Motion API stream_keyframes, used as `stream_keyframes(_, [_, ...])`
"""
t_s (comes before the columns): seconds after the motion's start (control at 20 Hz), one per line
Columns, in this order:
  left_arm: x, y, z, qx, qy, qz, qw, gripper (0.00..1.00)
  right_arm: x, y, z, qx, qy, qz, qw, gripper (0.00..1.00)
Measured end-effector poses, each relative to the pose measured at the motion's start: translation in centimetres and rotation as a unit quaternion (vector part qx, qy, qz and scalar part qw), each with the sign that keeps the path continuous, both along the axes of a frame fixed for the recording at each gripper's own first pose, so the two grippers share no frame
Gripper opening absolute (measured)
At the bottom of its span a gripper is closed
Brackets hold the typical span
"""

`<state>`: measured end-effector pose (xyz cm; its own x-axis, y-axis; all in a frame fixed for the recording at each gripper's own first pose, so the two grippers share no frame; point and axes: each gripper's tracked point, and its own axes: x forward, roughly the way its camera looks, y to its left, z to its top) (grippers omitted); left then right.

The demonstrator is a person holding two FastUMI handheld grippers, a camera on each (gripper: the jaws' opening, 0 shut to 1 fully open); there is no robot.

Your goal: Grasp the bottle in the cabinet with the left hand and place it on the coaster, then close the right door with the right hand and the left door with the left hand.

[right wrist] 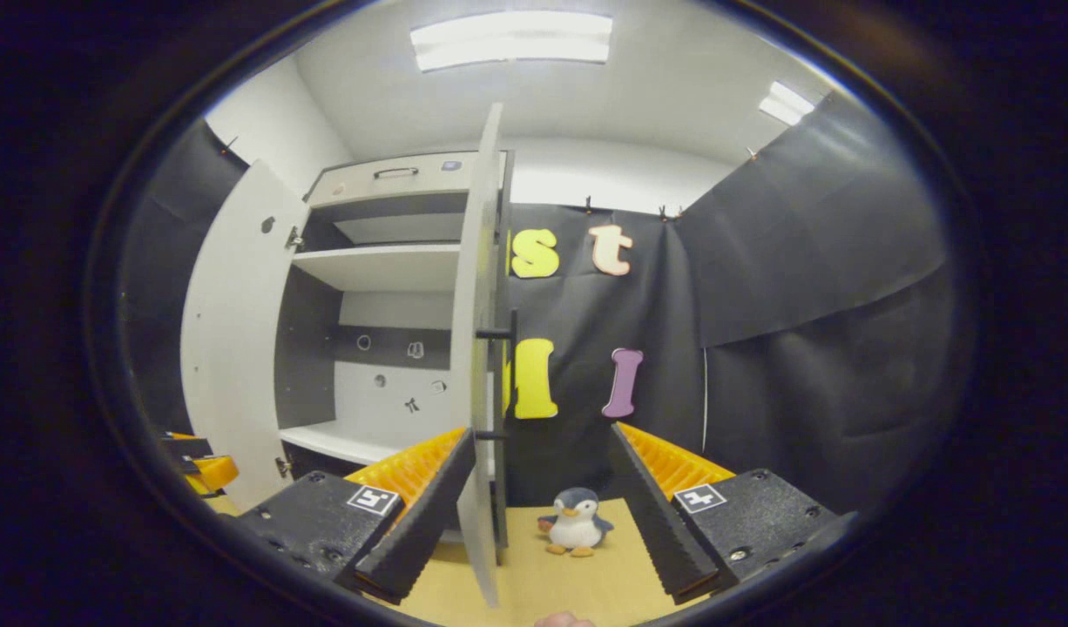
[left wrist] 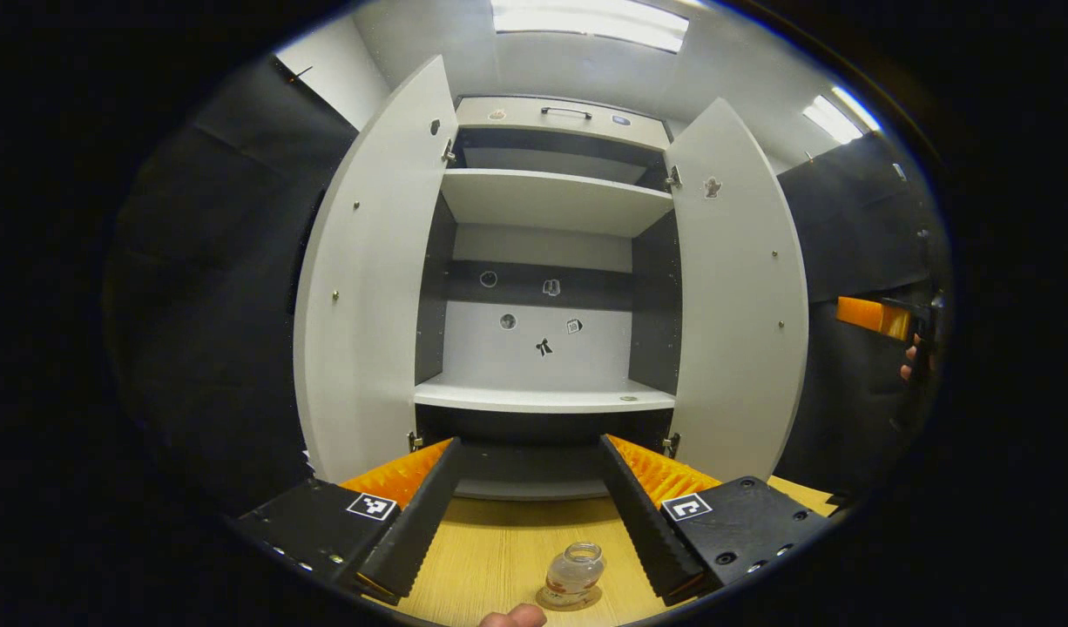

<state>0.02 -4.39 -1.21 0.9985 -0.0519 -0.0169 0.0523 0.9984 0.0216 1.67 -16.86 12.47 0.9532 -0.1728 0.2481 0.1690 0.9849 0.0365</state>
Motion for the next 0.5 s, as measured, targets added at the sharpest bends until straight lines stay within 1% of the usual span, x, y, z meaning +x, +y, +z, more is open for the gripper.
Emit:
stream_keyframes(0.05, [-0.1, 0.1, -0.1, 0.000, 0.003, 0.001, 1.000, 0.95, 0.9, -0.6, 0.8, -0.002, -0.005, -0.001, 1.000, 1.00])
stream_keyframes(0.1, [-0.2, 0.3, 0.0, -0.001, 0.001, 0.004, 1.000, 0.95, 1.9, -1.2, 1.2, -0.003, -0.004, -0.001, 1.000, 0.99])
stream_keyframes(0.15, [-0.3, 0.6, 0.3, -0.003, -0.004, 0.011, 1.000, 0.90, 3.0, -1.8, 1.3, -0.002, 0.002, -0.001, 1.000, 1.00])
stream_keyframes(0.2, [-0.4, 0.7, 0.4, -0.005, -0.007, 0.014, 1.000, 0.94, 3.9, -2.2, 1.4, 0.000, 0.007, -0.003, 1.000, 0.99])
stream_keyframes(0.3, [-0.4, 0.8, 0.3, -0.008, -0.007, 0.018, 1.000, 0.95, 5.3, -3.3, 1.4, 0.003, 0.014, -0.013, 1.000, 1.00])
stream_keyframes(0.5, [-0.4, 1.1, 0.0, -0.012, -0.004, 0.018, 1.000, 0.95, 6.4, -3.0, 1.4, -0.005, 0.019, -0.019, 1.000, 0.99])
